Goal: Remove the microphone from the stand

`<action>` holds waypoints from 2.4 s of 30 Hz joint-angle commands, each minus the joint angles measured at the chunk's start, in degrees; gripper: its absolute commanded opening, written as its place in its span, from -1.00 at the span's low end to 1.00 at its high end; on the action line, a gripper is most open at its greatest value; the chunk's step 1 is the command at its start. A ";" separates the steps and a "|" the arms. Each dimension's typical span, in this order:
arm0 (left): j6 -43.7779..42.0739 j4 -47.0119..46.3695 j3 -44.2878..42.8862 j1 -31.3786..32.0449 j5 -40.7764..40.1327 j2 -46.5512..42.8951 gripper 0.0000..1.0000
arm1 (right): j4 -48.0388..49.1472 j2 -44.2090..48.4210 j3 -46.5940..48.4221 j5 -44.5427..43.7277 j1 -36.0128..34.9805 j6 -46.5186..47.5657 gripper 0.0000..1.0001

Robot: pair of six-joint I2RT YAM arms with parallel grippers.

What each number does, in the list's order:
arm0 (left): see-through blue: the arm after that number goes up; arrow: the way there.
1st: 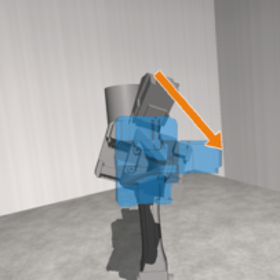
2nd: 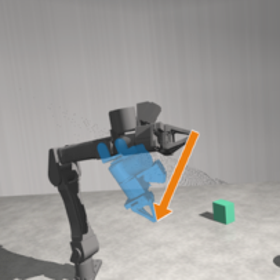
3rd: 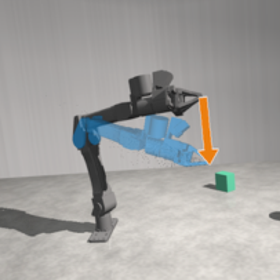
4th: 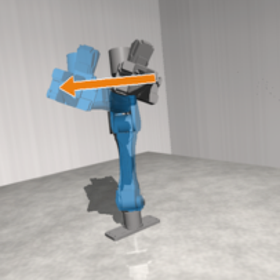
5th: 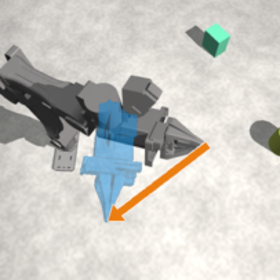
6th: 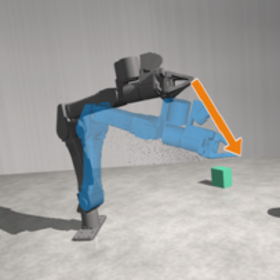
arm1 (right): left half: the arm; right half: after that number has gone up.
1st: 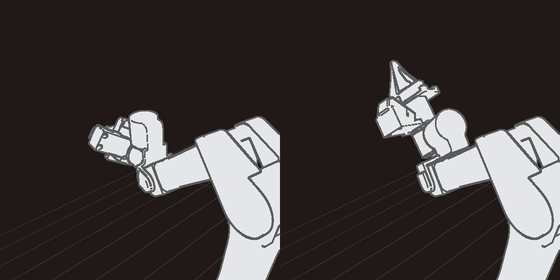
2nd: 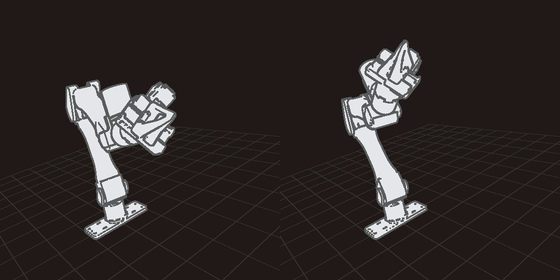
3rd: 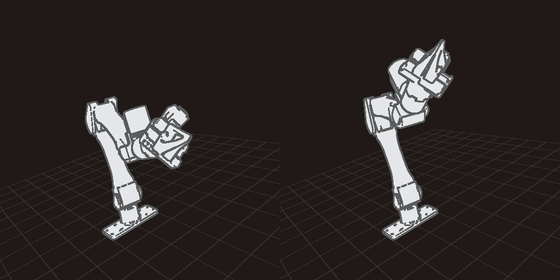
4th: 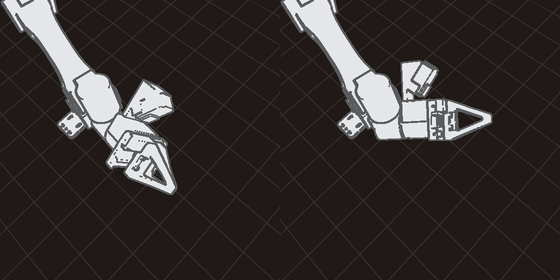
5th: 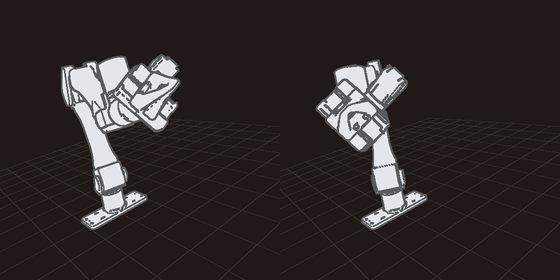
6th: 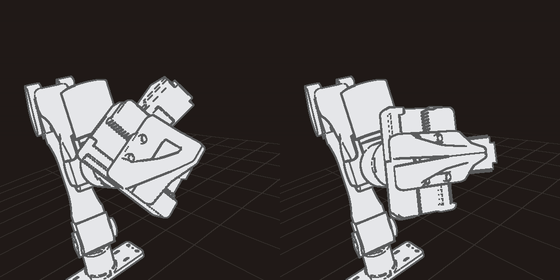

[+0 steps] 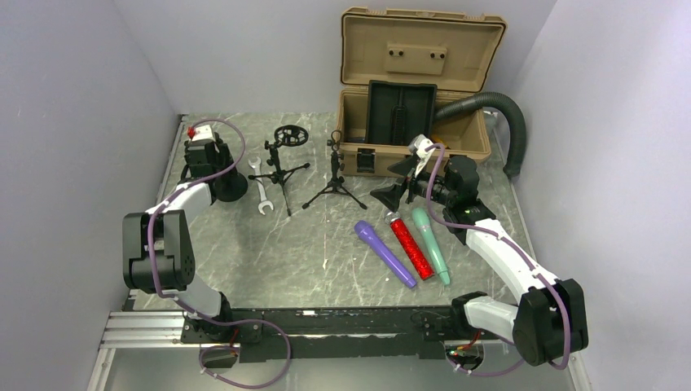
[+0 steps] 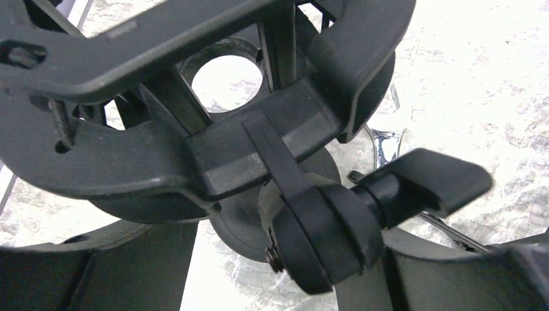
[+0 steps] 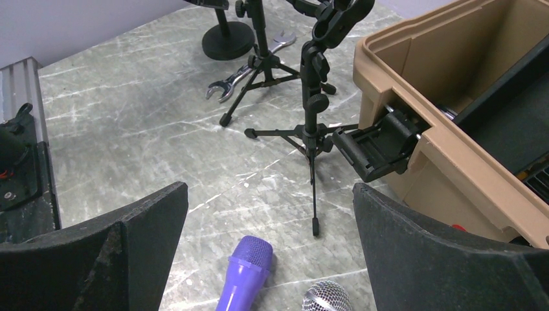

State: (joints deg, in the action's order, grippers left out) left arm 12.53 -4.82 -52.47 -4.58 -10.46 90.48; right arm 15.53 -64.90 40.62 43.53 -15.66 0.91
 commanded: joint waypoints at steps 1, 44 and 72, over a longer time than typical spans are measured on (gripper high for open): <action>-1.77 0.03 0.19 0.08 -1.85 -3.09 0.48 | 2.18 0.97 -0.07 0.94 0.30 0.32 1.00; -14.31 0.12 11.05 0.01 23.48 -40.61 0.99 | -0.17 6.33 1.92 -3.21 6.38 -0.73 1.00; -11.67 11.86 3.20 0.01 49.45 -43.35 0.99 | -23.49 15.54 8.59 -28.39 9.37 5.90 1.00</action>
State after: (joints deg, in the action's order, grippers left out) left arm 3.05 8.86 -50.70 -4.58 34.74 47.97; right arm -7.27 -51.75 48.38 21.37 -6.66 6.63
